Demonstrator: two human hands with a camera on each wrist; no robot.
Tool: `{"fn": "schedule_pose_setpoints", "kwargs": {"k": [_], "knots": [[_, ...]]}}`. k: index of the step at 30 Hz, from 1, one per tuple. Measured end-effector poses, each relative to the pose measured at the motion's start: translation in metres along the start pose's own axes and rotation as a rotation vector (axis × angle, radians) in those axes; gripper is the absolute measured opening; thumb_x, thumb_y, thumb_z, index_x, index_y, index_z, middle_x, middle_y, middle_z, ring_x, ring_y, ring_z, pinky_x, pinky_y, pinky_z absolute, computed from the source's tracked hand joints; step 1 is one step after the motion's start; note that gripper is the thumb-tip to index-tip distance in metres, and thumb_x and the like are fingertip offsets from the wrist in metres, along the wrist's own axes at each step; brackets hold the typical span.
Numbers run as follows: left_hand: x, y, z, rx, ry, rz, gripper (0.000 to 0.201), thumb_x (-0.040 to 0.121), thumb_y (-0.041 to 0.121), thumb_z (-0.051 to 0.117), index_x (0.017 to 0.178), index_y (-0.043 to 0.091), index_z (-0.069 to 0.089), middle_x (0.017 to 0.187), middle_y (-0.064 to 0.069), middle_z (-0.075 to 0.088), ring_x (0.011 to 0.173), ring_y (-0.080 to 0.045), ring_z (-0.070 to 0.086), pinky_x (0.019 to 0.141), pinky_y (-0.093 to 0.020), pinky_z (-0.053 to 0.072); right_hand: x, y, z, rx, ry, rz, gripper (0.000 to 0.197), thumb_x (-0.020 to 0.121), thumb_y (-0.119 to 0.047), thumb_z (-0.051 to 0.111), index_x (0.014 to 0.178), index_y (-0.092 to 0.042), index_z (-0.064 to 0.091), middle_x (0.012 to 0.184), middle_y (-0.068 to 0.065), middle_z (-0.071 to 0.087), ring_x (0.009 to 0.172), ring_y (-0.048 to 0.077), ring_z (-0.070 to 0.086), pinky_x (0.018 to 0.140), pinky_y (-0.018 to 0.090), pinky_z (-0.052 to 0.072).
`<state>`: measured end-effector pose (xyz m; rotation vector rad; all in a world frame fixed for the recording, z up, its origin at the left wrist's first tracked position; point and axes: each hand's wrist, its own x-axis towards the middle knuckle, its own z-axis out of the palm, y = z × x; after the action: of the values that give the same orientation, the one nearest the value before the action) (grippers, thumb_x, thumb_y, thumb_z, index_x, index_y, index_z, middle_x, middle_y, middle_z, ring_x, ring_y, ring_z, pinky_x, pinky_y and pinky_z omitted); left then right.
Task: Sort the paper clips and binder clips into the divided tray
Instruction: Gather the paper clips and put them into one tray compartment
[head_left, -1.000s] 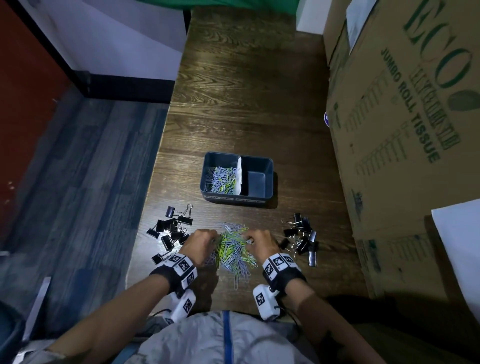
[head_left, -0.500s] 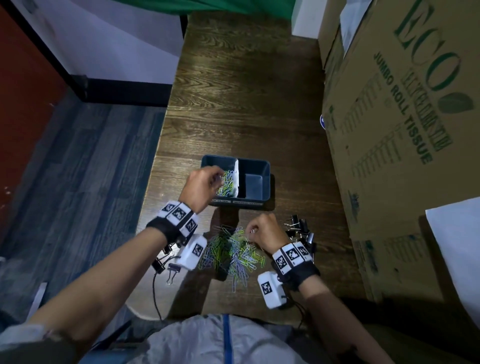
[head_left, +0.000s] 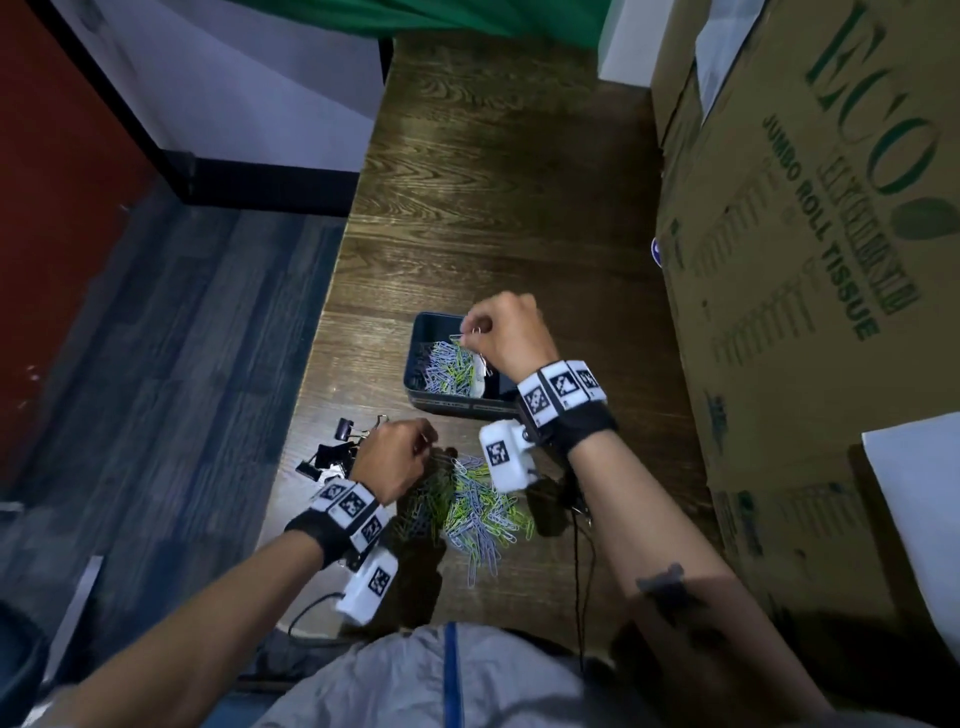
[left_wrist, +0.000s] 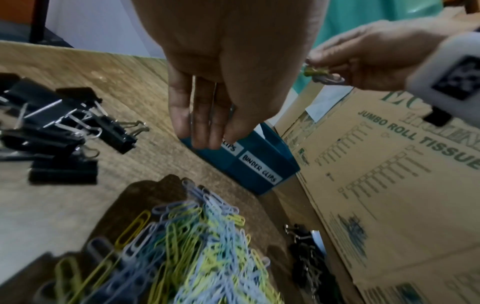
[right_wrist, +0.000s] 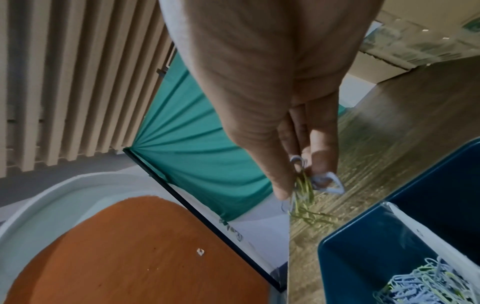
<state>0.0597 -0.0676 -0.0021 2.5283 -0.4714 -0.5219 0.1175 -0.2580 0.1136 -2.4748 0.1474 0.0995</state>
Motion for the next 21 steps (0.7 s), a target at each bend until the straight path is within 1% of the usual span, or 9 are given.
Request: {"fn": "schedule_pose_setpoints", "kwargs": {"k": [2,4,6,8,10,12,16,18,21], "knots": [[-0.008,-0.007,0.012,0.021,-0.093,-0.038,0.018,0.088,0.015,0.067,0.105,0.02,0.066,0.098,-0.001,0.072,0.08,-0.014,0.064,0.068,-0.024,0.048,0.005,0.0,0.005,-0.009,-0.022,0.012,0.018,0.081,-0.02,0.08,0.098,-0.016,0.078,0.095,0.005,0.075,0.088,0.017,0.067,0.075,0.022,0.046],[-0.014,-0.015,0.021,0.045,-0.143,-0.059,0.023,0.084,0.008,0.066,0.1,0.023,0.064,0.096,0.0,0.071,0.083,-0.017,0.065,0.068,-0.027,0.05,0.003,0.005,0.014,-0.026,-0.015,0.019,0.019,0.082,-0.022,0.08,0.099,-0.017,0.077,0.094,0.006,0.076,0.09,0.021,0.069,0.079,0.028,0.053],[-0.02,-0.022,0.027,0.098,-0.186,-0.044,0.027,0.081,0.004,0.063,0.1,0.022,0.061,0.097,-0.001,0.068,0.088,-0.021,0.065,0.068,-0.028,0.047,-0.008,0.015,0.025,-0.018,0.01,0.007,0.009,0.085,-0.019,0.075,0.093,-0.018,0.077,0.088,0.005,0.076,0.084,0.02,0.07,0.078,0.032,0.057],[-0.025,-0.025,0.033,0.137,-0.248,-0.021,0.029,0.082,0.011,0.064,0.108,0.02,0.056,0.104,-0.003,0.065,0.094,-0.024,0.063,0.071,-0.029,0.045,-0.028,0.03,0.041,0.007,-0.009,-0.007,0.01,0.088,-0.012,0.068,0.087,-0.016,0.077,0.083,0.003,0.075,0.077,0.018,0.07,0.074,0.034,0.059],[-0.031,-0.028,0.039,0.163,-0.323,-0.012,0.039,0.085,0.025,0.067,0.119,0.018,0.05,0.115,-0.004,0.06,0.101,-0.025,0.061,0.081,-0.035,0.048,-0.052,0.052,0.064,0.0,-0.144,0.063,0.012,0.092,-0.008,0.063,0.09,-0.013,0.074,0.089,0.006,0.074,0.076,0.019,0.07,0.072,0.033,0.06],[-0.038,-0.03,0.045,0.187,-0.384,-0.009,0.051,0.084,0.033,0.069,0.125,0.019,0.042,0.122,-0.004,0.055,0.101,-0.025,0.06,0.085,-0.038,0.05,-0.079,0.08,0.089,-0.052,-0.314,0.191,0.013,0.092,-0.014,0.065,0.105,-0.016,0.069,0.103,0.009,0.07,0.085,0.021,0.069,0.075,0.034,0.06],[-0.044,-0.035,0.053,0.172,-0.439,-0.088,0.063,0.078,0.022,0.074,0.124,0.016,0.032,0.122,-0.009,0.053,0.099,-0.026,0.06,0.085,-0.038,0.052,-0.123,0.124,0.116,-0.178,-0.541,0.36,0.077,0.075,-0.024,0.083,0.139,-0.028,0.04,0.143,0.008,0.044,0.127,0.032,0.049,0.102,0.053,0.046],[-0.043,-0.038,0.056,0.154,-0.442,-0.125,0.06,0.077,0.017,0.075,0.122,0.013,0.035,0.116,-0.011,0.058,0.097,-0.026,0.061,0.08,-0.032,0.051,-0.137,0.135,0.123,-0.221,-0.551,0.376,0.089,0.068,-0.022,0.088,0.138,-0.027,0.033,0.147,0.006,0.034,0.132,0.033,0.043,0.103,0.054,0.045],[-0.041,-0.037,0.057,0.152,-0.397,-0.092,0.04,0.08,0.013,0.071,0.111,0.012,0.045,0.103,-0.009,0.063,0.086,-0.025,0.061,0.069,-0.026,0.042,-0.149,0.14,0.136,-0.232,-0.49,0.332,0.09,0.066,-0.013,0.088,0.135,-0.025,0.031,0.142,0.005,0.036,0.125,0.03,0.049,0.096,0.048,0.052]]}}
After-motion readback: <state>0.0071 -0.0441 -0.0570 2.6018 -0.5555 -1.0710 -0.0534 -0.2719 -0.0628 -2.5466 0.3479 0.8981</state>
